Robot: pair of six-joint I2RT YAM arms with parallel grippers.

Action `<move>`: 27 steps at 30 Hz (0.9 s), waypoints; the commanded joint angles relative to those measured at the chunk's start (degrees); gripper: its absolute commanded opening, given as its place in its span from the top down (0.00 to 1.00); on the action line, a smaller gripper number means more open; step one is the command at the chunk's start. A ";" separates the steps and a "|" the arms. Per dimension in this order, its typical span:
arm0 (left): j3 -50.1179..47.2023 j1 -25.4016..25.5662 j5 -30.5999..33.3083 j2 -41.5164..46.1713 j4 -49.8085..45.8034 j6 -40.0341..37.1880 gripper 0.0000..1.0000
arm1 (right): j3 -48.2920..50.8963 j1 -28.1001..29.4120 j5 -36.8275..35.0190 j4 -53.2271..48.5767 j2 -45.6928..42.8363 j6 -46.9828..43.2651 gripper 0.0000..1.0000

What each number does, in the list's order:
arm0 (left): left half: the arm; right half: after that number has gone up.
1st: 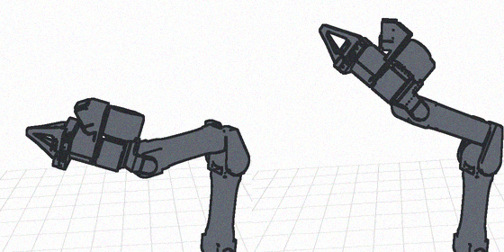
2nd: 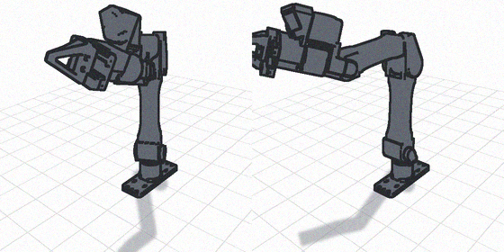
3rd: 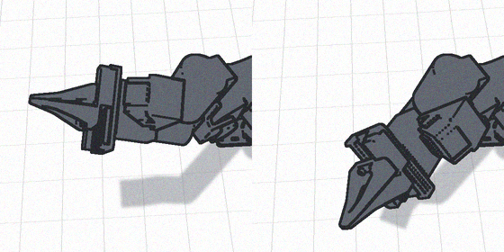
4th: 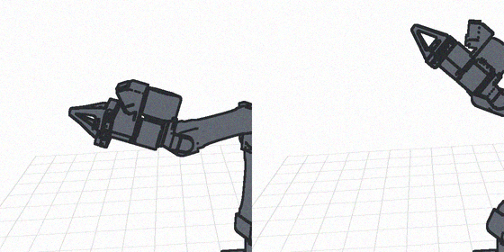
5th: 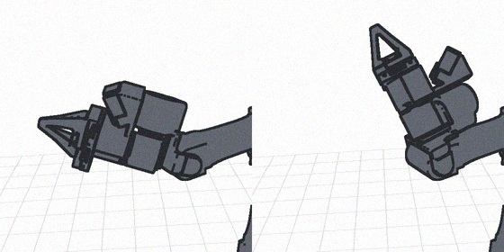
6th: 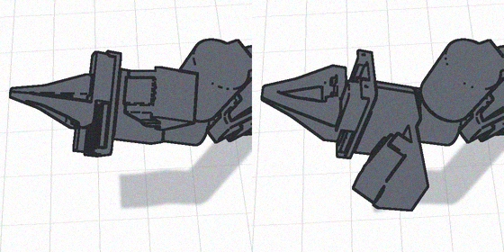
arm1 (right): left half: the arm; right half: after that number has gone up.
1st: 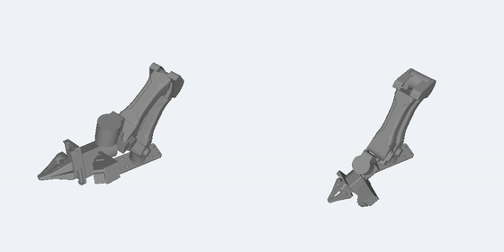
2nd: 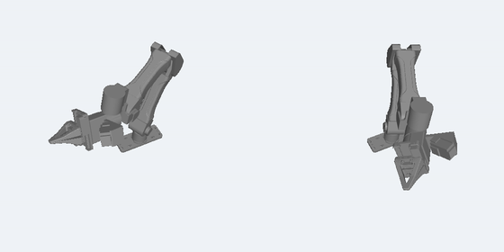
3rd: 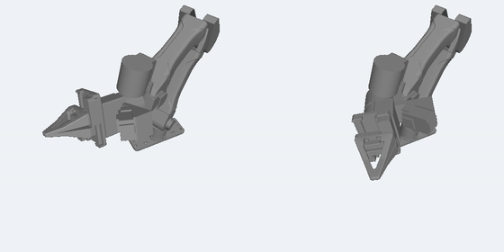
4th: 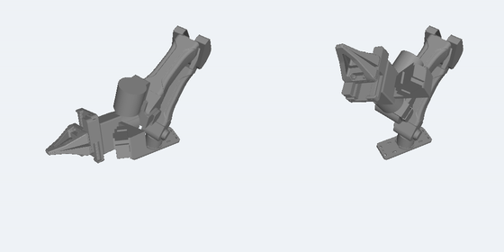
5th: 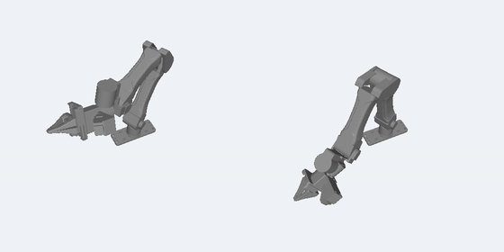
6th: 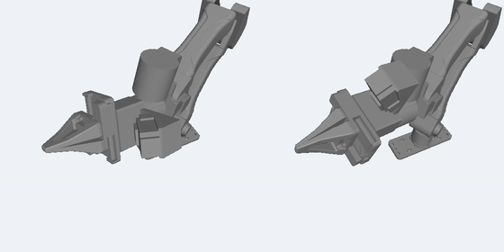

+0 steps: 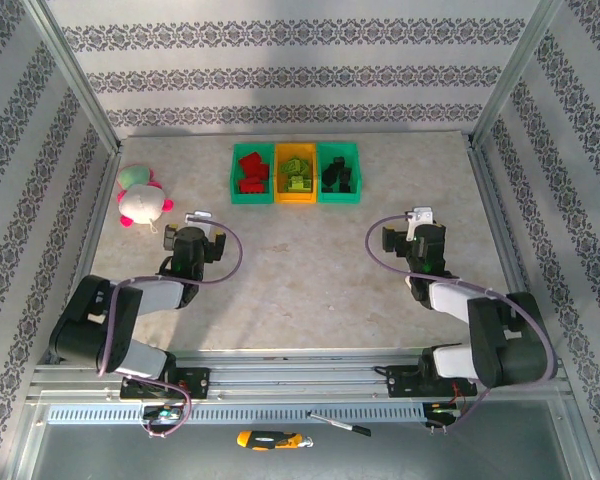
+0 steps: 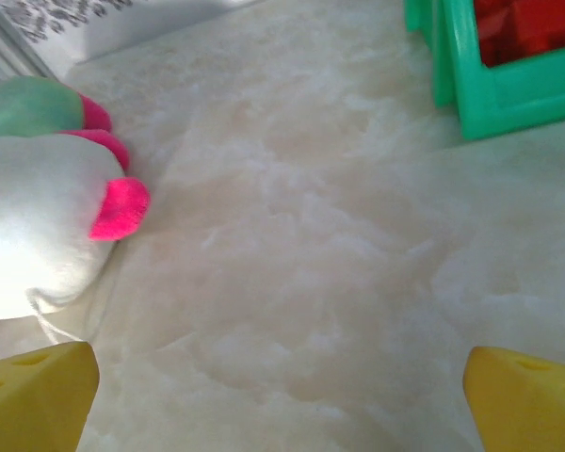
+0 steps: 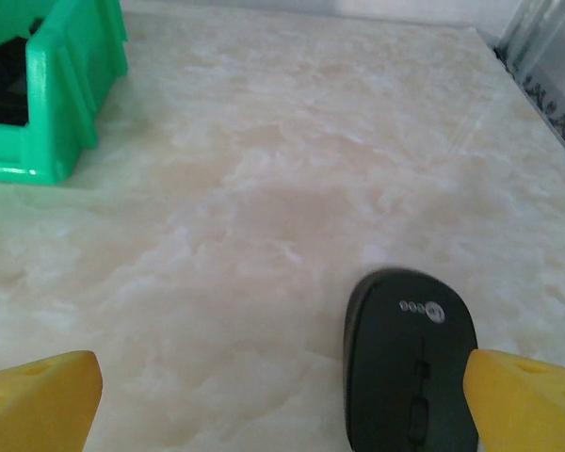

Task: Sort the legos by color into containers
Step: Reset both arms

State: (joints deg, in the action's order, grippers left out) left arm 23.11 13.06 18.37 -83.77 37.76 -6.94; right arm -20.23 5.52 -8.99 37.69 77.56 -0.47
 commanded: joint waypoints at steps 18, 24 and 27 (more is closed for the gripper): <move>-2.44 -13.15 -14.40 -7.53 19.65 8.64 0.01 | -1.30 -4.46 5.86 16.63 10.07 2.62 0.02; -1.58 -13.06 -16.83 -7.64 18.26 7.52 0.01 | -1.30 -4.46 5.90 16.62 10.07 2.66 0.02; -0.87 -13.10 -18.94 -7.59 16.68 6.81 0.01 | -1.30 -4.46 5.90 16.62 10.07 2.65 0.02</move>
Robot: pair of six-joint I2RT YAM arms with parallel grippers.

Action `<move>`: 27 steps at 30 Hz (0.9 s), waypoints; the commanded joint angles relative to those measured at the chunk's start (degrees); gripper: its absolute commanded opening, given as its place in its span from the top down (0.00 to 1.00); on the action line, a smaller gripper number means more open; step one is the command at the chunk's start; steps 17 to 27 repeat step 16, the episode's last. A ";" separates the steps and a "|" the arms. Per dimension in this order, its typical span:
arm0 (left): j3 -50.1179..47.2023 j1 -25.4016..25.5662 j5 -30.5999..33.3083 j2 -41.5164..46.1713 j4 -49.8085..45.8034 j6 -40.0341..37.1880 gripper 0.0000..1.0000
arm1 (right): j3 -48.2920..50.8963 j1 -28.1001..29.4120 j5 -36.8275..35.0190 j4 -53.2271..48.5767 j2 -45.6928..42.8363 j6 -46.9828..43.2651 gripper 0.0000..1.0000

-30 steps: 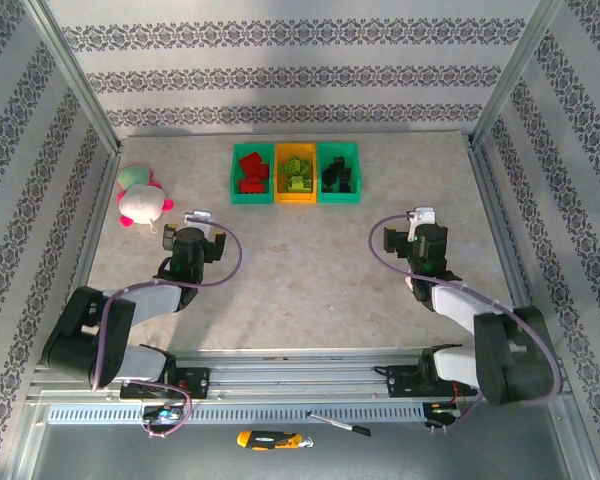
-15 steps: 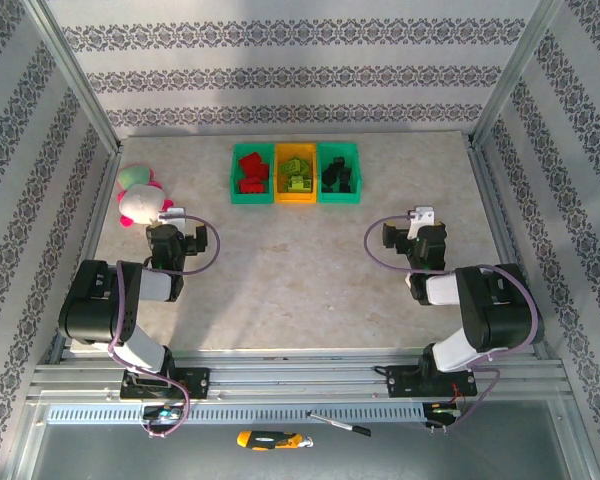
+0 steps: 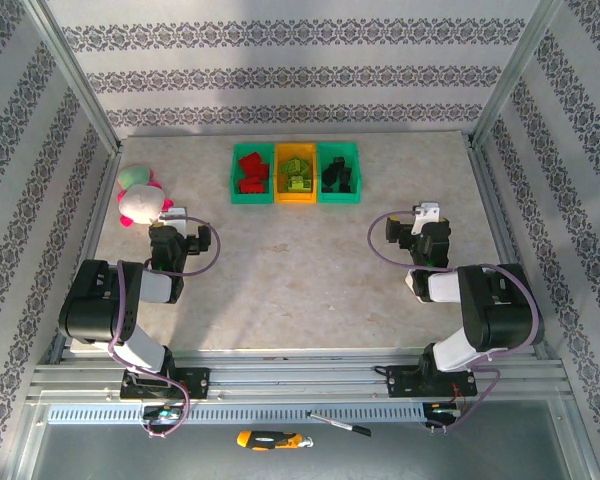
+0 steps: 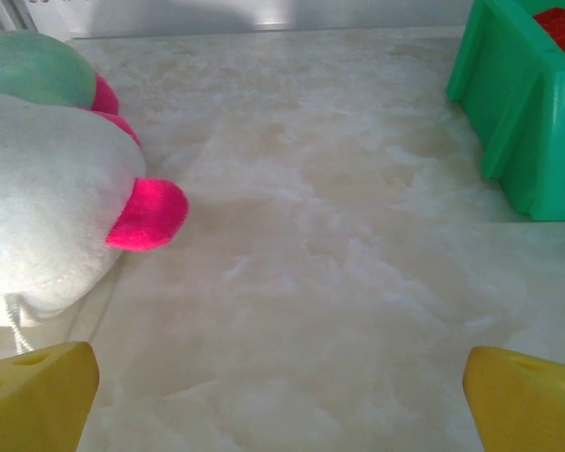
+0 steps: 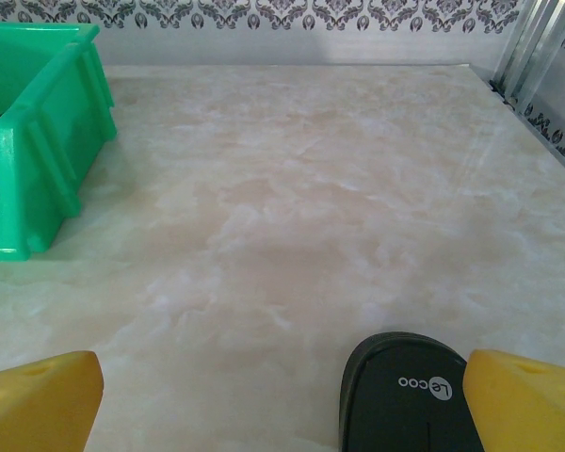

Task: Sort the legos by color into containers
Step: Reset both arms

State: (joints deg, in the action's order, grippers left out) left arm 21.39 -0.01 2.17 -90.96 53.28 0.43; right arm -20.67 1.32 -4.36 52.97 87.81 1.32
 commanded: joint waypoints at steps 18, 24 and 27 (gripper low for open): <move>0.69 0.01 -2.60 -0.29 1.23 -0.54 0.01 | -0.87 -0.27 1.20 1.35 -0.10 0.82 0.02; 0.69 0.01 -2.60 -0.29 1.23 -0.54 0.01 | -0.87 -0.27 1.20 1.35 -0.10 0.82 0.02; 0.69 0.01 -2.60 -0.29 1.23 -0.54 0.01 | -0.87 -0.27 1.20 1.35 -0.10 0.82 0.02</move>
